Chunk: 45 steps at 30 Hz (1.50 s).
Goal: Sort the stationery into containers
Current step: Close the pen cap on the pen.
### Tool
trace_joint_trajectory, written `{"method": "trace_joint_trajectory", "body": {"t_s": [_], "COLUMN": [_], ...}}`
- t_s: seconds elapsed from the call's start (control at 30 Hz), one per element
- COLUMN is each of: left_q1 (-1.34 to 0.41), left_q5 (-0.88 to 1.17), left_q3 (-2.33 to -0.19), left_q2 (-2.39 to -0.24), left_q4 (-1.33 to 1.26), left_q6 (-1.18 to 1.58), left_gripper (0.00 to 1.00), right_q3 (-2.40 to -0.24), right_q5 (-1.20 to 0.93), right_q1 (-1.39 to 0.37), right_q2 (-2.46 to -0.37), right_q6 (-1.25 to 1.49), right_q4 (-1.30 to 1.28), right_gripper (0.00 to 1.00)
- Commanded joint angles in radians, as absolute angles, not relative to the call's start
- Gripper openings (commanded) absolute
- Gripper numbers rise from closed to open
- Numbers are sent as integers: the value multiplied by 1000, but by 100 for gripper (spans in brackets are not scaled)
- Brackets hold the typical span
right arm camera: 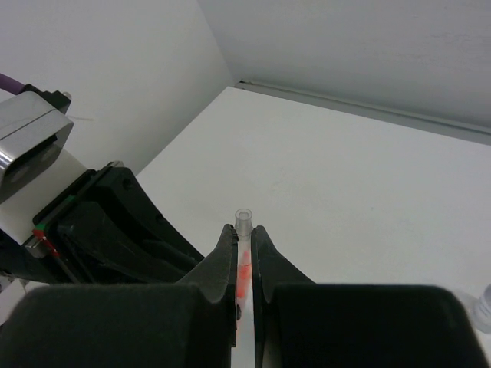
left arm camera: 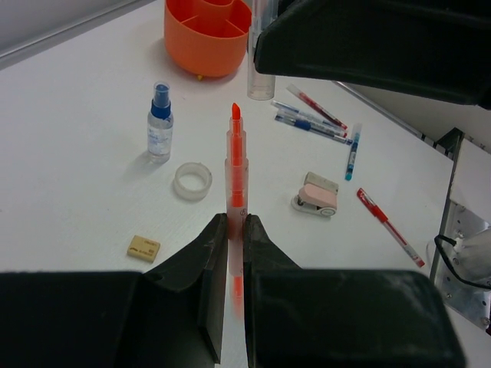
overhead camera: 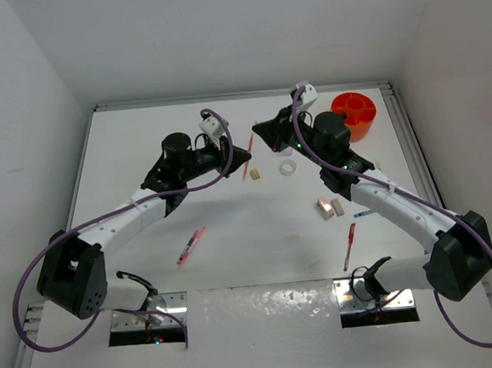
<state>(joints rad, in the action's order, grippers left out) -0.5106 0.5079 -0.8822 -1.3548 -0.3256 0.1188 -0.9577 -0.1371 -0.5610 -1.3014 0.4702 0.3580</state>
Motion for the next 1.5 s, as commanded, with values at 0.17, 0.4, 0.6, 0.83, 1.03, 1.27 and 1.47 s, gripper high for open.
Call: {"method": "trace_joint_trajectory", "body": {"t_s": [0.17, 0.4, 0.6, 0.83, 1.03, 1.27, 1.47], "left_q1": [-514, -514, -514, -514, -514, -514, -512], "left_q5": [511, 508, 508, 492, 480, 476, 457], "left_q3": [-879, -874, -870, -868, -870, -868, -870], "left_q2": [-1321, -1318, -1316, -1312, -1312, -1310, -1310], "left_q4": [-371, -385, -388, -399, -400, -396, -408], "left_q6": [98, 112, 112, 115, 112, 123, 129], "left_gripper": [0, 0, 0, 0, 0, 0, 0], "right_q3": [-1020, -1022, -1002, -986, -956, -959, -924], "right_q5": [-123, -133, -133, -144, -138, -133, -130], "right_q1": [-568, -569, -568, -572, -581, -580, -583], "right_q2": [-1325, -1335, -1336, -1351, -1350, -1345, -1333], "right_q6": [449, 466, 486, 514, 531, 511, 508], "right_q4": [379, 391, 406, 417, 423, 399, 371], "right_gripper": [0, 0, 0, 0, 0, 0, 0]}}
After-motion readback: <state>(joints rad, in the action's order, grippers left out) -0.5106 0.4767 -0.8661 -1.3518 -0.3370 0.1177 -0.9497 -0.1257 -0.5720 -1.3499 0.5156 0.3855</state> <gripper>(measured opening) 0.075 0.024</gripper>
